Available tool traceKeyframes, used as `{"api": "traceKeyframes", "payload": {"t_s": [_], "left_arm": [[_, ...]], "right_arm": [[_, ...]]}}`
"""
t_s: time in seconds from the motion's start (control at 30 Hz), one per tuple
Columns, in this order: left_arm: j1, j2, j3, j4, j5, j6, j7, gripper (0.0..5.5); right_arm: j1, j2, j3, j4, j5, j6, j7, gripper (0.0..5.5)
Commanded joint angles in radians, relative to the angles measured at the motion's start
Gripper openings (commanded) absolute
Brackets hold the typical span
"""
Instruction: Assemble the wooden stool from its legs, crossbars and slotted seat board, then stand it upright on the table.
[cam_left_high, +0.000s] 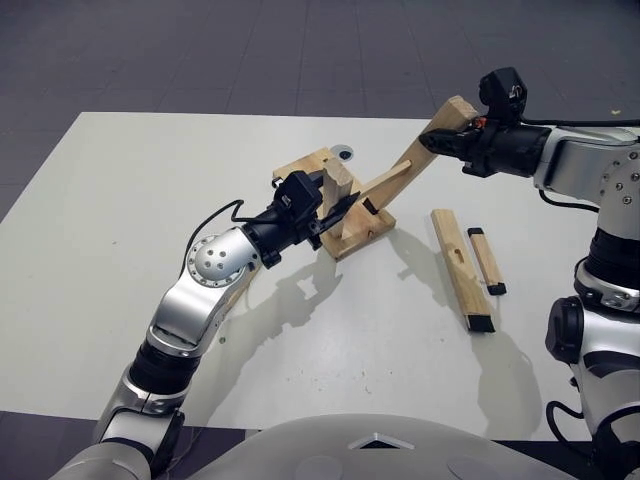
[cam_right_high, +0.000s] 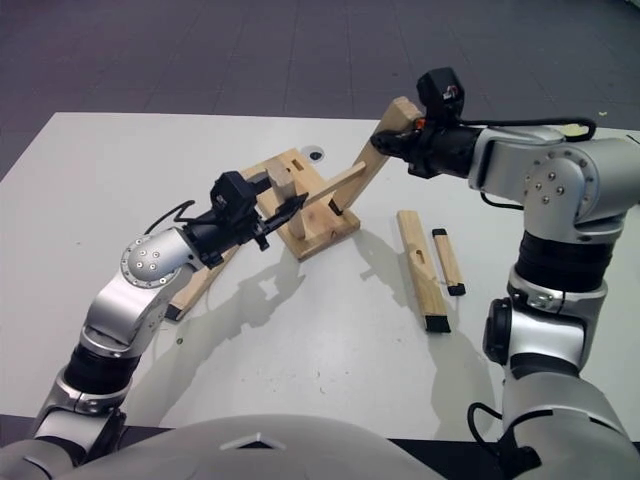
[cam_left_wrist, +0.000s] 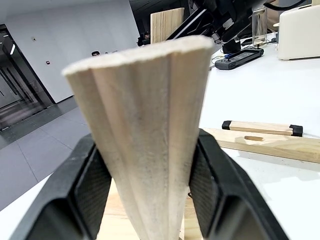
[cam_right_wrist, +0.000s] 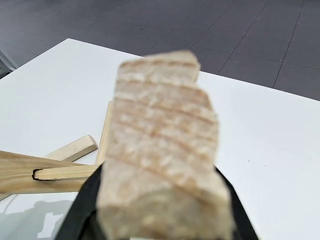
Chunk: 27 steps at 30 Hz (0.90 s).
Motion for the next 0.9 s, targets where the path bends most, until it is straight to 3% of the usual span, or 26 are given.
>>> {"api": "traceKeyframes", "payload": {"t_s": [0.03,0.27,0.47,0.77,0.9], "left_arm": [[0.008,-0.055,0.006,-0.006,-0.043,0.119,0.019,2.04],[-0.031,-0.146,0.165,-0.084,-0.334,0.257,-0.004,2.05],[-0.037,-0.145,0.295,-0.099,-0.582,0.378,-0.071,2.08],[-0.045,-0.149,0.277,-0.064,-0.513,0.414,-0.105,2.12],[-0.051,-0.152,0.271,-0.051,-0.49,0.41,-0.105,2.12]], "right_arm": [[0.16,0.095,0.103,-0.068,0.158,0.179,0.064,1.04],[0.206,0.194,-0.113,-0.04,0.099,0.179,-0.068,1.04],[0.241,0.051,0.041,-0.047,0.184,0.18,-0.06,1.04],[0.249,0.105,0.249,0.067,0.022,0.156,-0.083,1.04],[0.259,0.083,0.271,0.059,0.015,0.158,-0.067,1.04]]}}
